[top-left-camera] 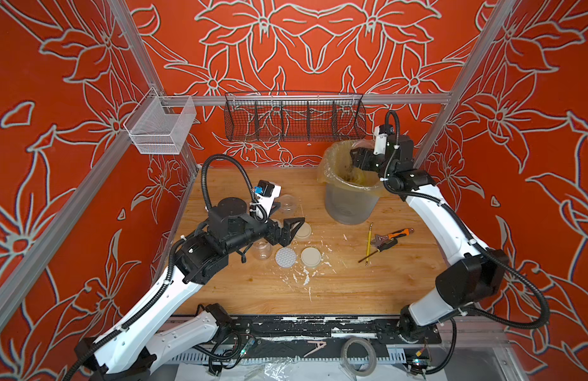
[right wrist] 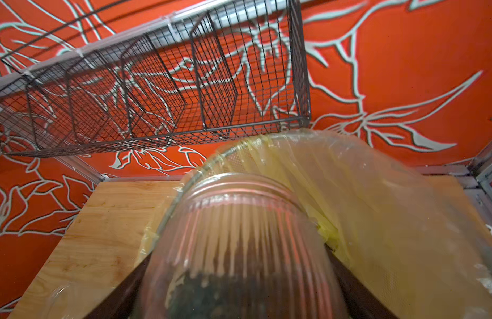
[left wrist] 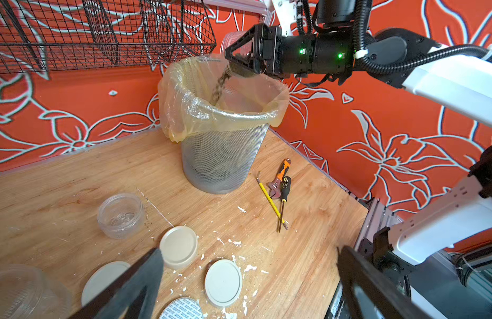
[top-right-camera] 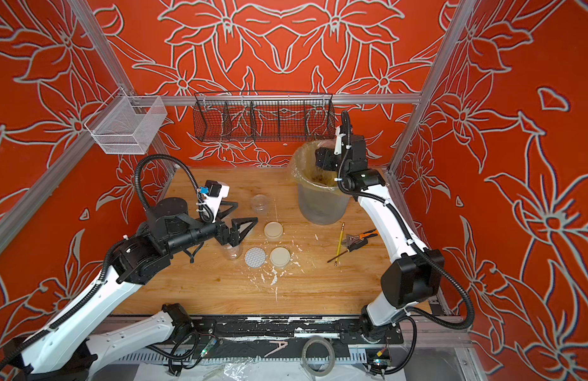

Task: Empty moldy tea leaves from jars
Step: Pour the moldy tea leaves from the jar into the trash bin.

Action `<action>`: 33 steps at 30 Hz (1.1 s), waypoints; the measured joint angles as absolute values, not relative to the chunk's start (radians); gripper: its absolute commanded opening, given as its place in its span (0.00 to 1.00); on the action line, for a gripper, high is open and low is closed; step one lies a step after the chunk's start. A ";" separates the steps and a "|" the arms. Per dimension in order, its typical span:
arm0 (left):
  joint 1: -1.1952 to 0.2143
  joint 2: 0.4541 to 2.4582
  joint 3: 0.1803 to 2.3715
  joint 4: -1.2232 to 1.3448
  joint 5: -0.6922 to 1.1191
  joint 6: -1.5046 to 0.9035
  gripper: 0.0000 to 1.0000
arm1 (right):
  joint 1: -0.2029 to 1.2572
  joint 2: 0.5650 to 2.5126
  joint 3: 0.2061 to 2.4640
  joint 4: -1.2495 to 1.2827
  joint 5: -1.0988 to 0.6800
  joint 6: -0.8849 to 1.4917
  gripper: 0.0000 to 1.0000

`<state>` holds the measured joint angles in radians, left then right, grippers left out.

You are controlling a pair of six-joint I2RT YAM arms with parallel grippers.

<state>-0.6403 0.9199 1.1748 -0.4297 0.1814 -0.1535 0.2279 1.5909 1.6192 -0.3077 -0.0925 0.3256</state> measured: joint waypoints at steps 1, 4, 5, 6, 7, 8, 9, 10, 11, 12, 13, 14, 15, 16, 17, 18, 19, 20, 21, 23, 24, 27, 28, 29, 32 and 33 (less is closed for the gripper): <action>-0.640 0.920 1.175 -0.430 0.181 -0.154 0.97 | 0.224 1.596 1.619 -0.314 -0.097 0.331 0.24; -0.640 0.920 1.175 -0.430 0.181 -0.154 0.97 | 0.217 1.601 1.619 -0.319 -0.115 0.344 0.24; -0.640 0.920 1.175 -0.430 0.181 -0.154 0.98 | 0.217 1.601 1.619 -0.319 -0.120 0.346 0.24; -0.640 0.920 1.175 -0.430 0.181 -0.154 0.97 | 0.217 1.600 1.618 -0.313 -0.128 0.347 0.24; -0.640 0.920 1.175 -0.430 0.181 -0.154 0.97 | 0.217 1.599 1.614 -0.302 -0.136 0.348 0.24; -0.640 0.920 1.175 -0.430 0.181 -0.154 0.97 | 0.217 1.596 1.606 -0.287 -0.143 0.349 0.24; -0.640 0.920 1.174 -0.430 0.181 -0.154 0.97 | 0.217 1.591 1.594 -0.274 -0.150 0.349 0.24; -0.640 0.920 1.174 -0.430 0.181 -0.154 0.98 | 0.217 1.586 1.583 -0.265 -0.155 0.349 0.24; -0.640 0.920 1.172 -0.429 0.182 -0.155 0.97 | 0.217 1.579 1.571 -0.258 -0.160 0.350 0.24; -0.640 0.920 1.169 -0.429 0.183 -0.155 0.97 | 0.217 1.572 1.562 -0.255 -0.167 0.350 0.24; -0.640 0.920 1.167 -0.429 0.186 -0.156 0.97 | 0.217 1.565 1.554 -0.249 -0.170 0.350 0.24; -0.640 0.920 1.164 -0.428 0.190 -0.157 0.97 | 0.217 1.555 1.547 -0.242 -0.176 0.352 0.24; -0.640 0.921 1.164 -0.429 0.195 -0.157 0.97 | 0.217 1.544 1.537 -0.229 -0.183 0.353 0.24; -0.640 0.921 1.164 -0.428 0.200 -0.157 0.97 | 0.217 1.531 1.527 -0.217 -0.188 0.355 0.24; -0.640 0.922 1.164 -0.428 0.206 -0.157 0.97 | 0.217 1.512 1.511 -0.196 -0.194 0.357 0.24; -0.640 0.922 1.164 -0.427 0.212 -0.157 0.98 | 0.217 1.491 1.495 -0.176 -0.202 0.360 0.24; -0.640 0.923 1.164 -0.427 0.216 -0.157 0.97 | 0.217 1.473 1.482 -0.160 -0.209 0.362 0.24; -0.640 0.923 1.164 -0.426 0.222 -0.157 0.97 | 0.217 1.450 1.468 -0.141 -0.218 0.367 0.24; -0.640 0.923 1.164 -0.424 0.227 -0.157 0.98 | 0.217 1.430 1.459 -0.124 -0.225 0.370 0.25; -0.640 0.923 1.164 -0.422 0.235 -0.158 0.97 | 0.217 1.395 1.443 -0.081 -0.237 0.376 0.25; -0.640 0.923 1.164 -0.418 0.242 -0.160 0.98 | 0.217 1.378 1.431 -0.056 -0.244 0.379 0.25; -0.640 0.923 1.164 -0.403 0.266 -0.165 0.97 | 0.217 1.340 1.410 0.001 -0.252 0.391 0.25; -0.640 0.923 1.164 -0.400 0.275 -0.169 0.97 | 0.217 1.337 1.410 0.011 -0.254 0.395 0.25; -0.640 0.923 1.164 -0.397 0.286 -0.173 0.97 | 0.217 1.335 1.412 0.019 -0.256 0.397 0.25; -0.640 0.925 1.164 -0.385 0.314 -0.183 0.97 | 0.217 1.351 1.442 -0.007 -0.270 0.399 0.25; -0.640 0.925 1.164 -0.383 0.319 -0.184 0.97 | 0.217 1.362 1.457 -0.022 -0.272 0.398 0.25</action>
<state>-0.6403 0.9253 1.1637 -0.3828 0.3191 -0.1837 0.2173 1.3624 1.4570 -0.0216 -0.2718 0.3985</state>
